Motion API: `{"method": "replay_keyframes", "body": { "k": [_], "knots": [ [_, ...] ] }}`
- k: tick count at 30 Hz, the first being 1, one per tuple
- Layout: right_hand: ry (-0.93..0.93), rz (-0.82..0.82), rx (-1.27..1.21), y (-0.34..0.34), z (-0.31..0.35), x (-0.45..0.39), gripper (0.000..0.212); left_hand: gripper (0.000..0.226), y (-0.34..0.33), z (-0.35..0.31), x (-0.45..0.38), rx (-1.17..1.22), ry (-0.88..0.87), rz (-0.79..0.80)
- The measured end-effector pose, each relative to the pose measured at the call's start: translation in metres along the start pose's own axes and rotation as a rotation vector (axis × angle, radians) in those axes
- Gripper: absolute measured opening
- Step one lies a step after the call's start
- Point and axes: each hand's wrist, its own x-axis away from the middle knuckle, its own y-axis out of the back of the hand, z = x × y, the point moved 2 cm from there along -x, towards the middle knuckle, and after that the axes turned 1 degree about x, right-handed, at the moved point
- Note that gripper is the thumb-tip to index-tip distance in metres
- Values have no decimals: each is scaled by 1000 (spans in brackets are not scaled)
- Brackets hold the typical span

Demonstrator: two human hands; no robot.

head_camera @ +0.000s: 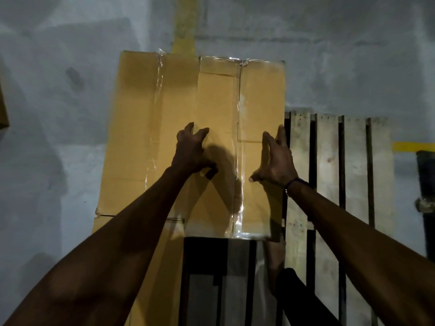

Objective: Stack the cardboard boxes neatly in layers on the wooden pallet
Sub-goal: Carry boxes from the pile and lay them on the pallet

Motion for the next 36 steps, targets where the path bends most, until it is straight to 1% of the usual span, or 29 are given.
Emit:
{"method": "replay_keyframes", "body": {
  "k": [4, 8, 12, 15, 19, 23, 27, 29, 32, 33, 34, 36],
  "knots": [
    [17, 2, 23, -21, -8, -7, 152, 113, -17, 18, -12, -95, 34, 9],
    [25, 38, 54, -35, -17, -18, 152, 107, -30, 31, -16, -159, 38, 37],
    [47, 70, 69, -39, -23, -29, 150, 102, -42, 38, -12, -243, -20, 64],
    [62, 81, 82, -38, -27, -25, 147, 100, -46, 43, -8, -237, -34, 41],
    [69, 71, 98, -49, -29, 4, 131, 98, -56, 55, 16, -192, -43, 21],
    [67, 80, 89, -73, -38, 59, 129, 95, -68, 69, 62, -146, -72, 22],
    [83, 21, -6, -99, -48, 115, 132, 92, -79, 88, 110, -100, -88, 29],
    [104, -14, -49, -112, -55, 137, 134, 99, -83, 98, 129, -76, -115, 56],
    [122, -62, -82, -126, -61, 155, 137, 130, -86, 110, 148, -39, -182, 102],
    [133, -82, -87, -129, -62, 157, 136, 137, -88, 113, 152, -41, -201, 115],
    [148, -107, -90, -130, -63, 158, 134, 139, -90, 115, 153, -55, -208, 127],
    [175, -154, -96, -132, -64, 155, 129, 134, -94, 116, 151, -96, -211, 121]
  ]
}}
